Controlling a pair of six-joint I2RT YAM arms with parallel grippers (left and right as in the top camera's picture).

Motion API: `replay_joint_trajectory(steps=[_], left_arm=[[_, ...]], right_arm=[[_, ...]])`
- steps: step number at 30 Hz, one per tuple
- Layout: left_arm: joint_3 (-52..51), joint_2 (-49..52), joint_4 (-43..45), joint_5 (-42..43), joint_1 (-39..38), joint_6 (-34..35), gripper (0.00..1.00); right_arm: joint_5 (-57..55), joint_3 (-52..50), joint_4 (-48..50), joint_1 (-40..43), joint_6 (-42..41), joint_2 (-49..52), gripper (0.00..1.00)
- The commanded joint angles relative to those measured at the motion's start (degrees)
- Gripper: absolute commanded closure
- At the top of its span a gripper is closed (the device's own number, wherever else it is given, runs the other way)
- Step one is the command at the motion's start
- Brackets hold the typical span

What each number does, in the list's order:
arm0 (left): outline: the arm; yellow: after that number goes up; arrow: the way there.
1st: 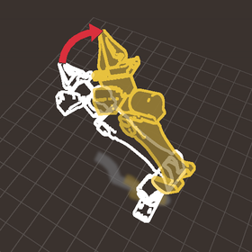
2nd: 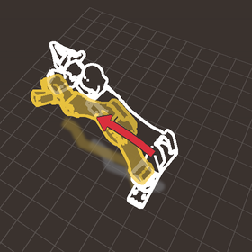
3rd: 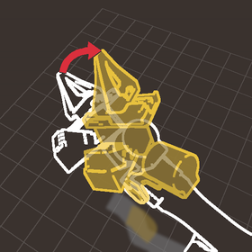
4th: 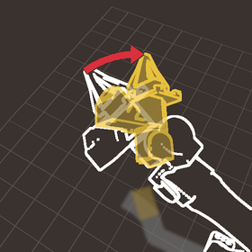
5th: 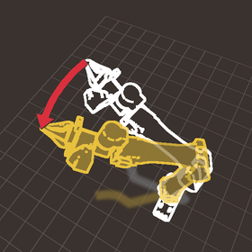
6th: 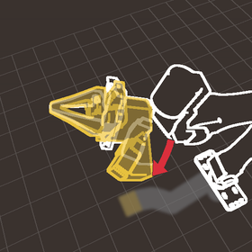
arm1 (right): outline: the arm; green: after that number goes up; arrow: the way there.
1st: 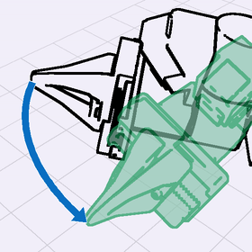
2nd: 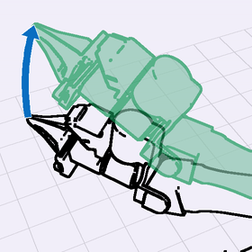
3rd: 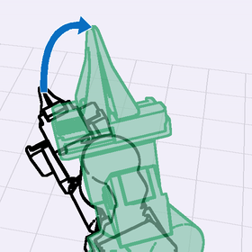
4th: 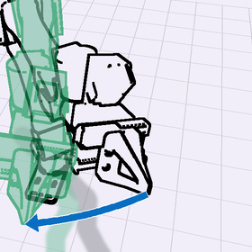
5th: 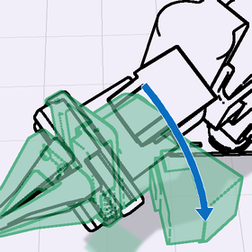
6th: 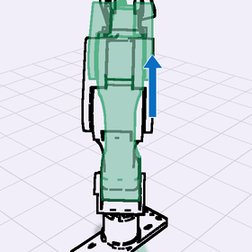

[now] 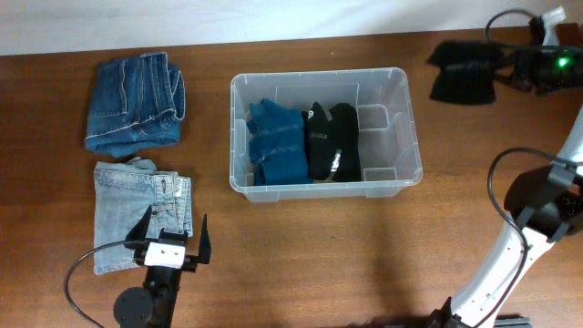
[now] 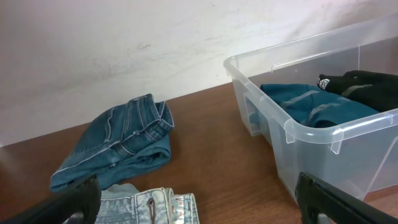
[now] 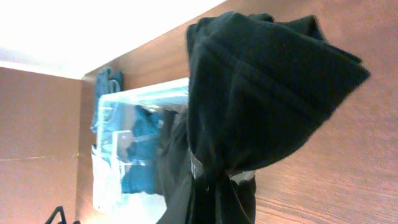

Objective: Pack container
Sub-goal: 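Lift the small black bundle and carry it left toward the bin, then lower the black bundle into the bin beside the other bundles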

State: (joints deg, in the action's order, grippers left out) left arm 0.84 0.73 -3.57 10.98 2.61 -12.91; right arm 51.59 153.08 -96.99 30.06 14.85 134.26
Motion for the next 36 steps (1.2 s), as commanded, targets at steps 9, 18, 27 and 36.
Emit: replay_joint_trajectory(steps=[9,18,27,36], left_arm=[[-0.33,-0.39,0.02,0.63,0.07,-0.90,0.01],[-0.33,-0.39,0.02,0.63,0.07,-0.87,0.01],[-0.33,-0.39,0.02,0.66,0.07,-0.90,0.00],[-0.33,-0.39,0.02,0.66,0.07,-0.90,0.01]], right_arm=[[-9.25,2.08,-0.35,-13.75,-8.09,-17.00,0.96],[-40.92,-3.76,-0.33,-31.47,-17.11,-17.09,0.96],[-61.46,-8.61,1.03,-40.30,-21.64,-16.57,0.96],[-75.49,-21.22,7.80,-44.74,-24.65,-16.52,0.96]])
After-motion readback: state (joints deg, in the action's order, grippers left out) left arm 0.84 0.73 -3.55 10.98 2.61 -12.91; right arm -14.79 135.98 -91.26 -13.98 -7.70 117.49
